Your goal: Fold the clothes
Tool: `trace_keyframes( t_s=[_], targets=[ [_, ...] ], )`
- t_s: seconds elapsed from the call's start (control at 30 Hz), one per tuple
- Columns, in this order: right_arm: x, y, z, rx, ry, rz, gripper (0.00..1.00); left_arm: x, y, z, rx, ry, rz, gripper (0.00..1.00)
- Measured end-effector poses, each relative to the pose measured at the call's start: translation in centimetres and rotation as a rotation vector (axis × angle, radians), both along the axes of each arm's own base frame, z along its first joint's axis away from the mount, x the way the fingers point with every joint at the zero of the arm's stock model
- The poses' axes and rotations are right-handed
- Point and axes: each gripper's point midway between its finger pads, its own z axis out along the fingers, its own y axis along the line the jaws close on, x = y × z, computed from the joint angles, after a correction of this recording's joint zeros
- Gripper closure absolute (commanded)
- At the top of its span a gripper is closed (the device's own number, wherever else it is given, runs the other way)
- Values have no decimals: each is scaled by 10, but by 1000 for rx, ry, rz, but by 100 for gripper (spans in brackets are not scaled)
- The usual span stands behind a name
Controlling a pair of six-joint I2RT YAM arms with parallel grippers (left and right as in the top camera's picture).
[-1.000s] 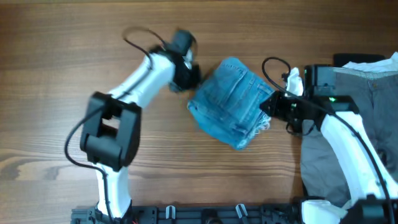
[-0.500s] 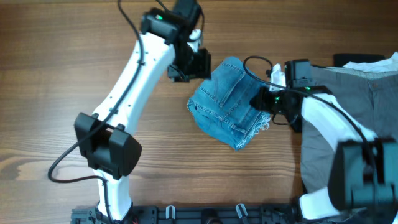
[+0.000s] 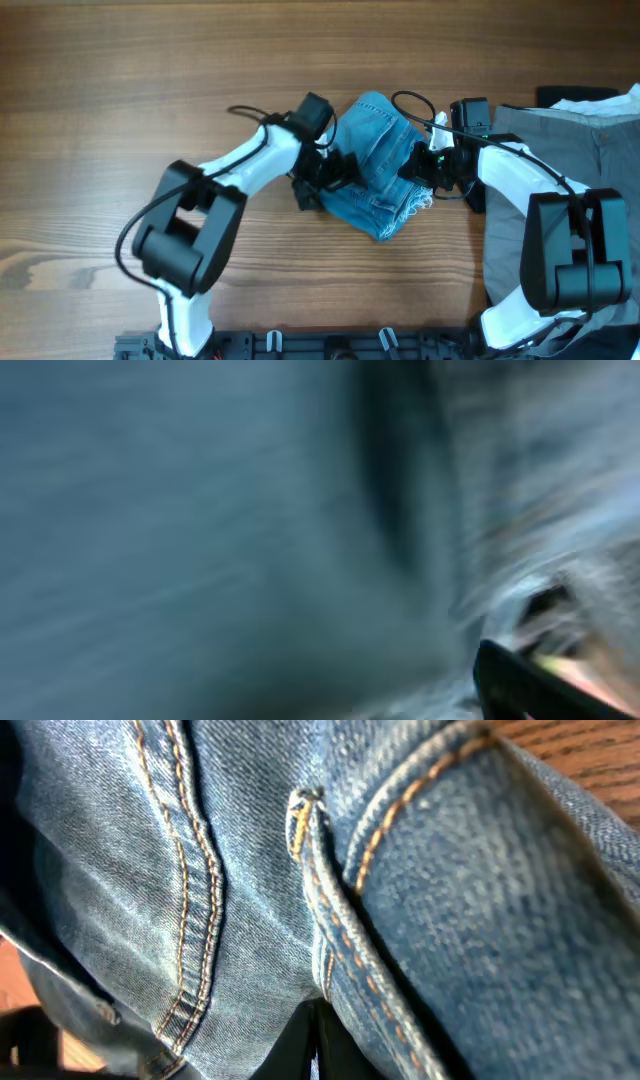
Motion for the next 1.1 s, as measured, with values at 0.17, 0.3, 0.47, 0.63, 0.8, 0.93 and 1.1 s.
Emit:
trace_keyframes(
  t_s=[0.17, 0.3, 0.47, 0.63, 0.8, 0.93, 1.1],
  targets=[
    [0, 0, 0, 4, 0, 0, 95, 9, -21, 5, -199, -46, 98, 28],
    [0, 0, 0, 6, 1, -1, 95, 10, -20, -6, -212, -71, 125, 82],
    [-2, 0, 0, 6, 17, -1, 92, 16, -21, -12, -217, -129, 108, 96],
    [-27, 7, 11, 33, 76, 87, 88, 16, 3, -10, -165, -145, 22, 96],
    [-20, 13, 83, 61, -149, 140, 85, 78, 98, 37, -112, -291, 166, 96],
    [-18, 16, 140, 80, -332, 154, 84, 154, 222, 96, -52, -565, 428, 96],
    [-22, 17, 148, 93, -329, 134, 84, 179, 365, 100, 74, -717, 680, 92]
  ],
)
